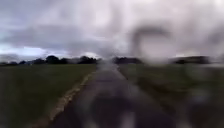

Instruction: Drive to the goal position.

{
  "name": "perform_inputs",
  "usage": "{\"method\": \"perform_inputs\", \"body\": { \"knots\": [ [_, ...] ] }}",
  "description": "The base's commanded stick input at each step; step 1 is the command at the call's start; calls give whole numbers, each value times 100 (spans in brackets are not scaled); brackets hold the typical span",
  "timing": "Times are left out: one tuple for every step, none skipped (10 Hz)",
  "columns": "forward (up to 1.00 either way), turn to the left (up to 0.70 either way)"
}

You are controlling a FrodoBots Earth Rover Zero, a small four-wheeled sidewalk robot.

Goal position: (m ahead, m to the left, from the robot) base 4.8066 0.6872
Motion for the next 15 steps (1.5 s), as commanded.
{"method": "perform_inputs", "body": {
  "knots": [
    [70, 0],
    [70, 0],
    [70, 1],
    [70, 5],
    [70, 8],
    [70, 11],
    [70, 14],
    [70, 14],
    [70, 14],
    [70, 7],
    [70, 1],
    [70, 0],
    [70, 0],
    [70, 0],
    [70, 0]
  ]
}}
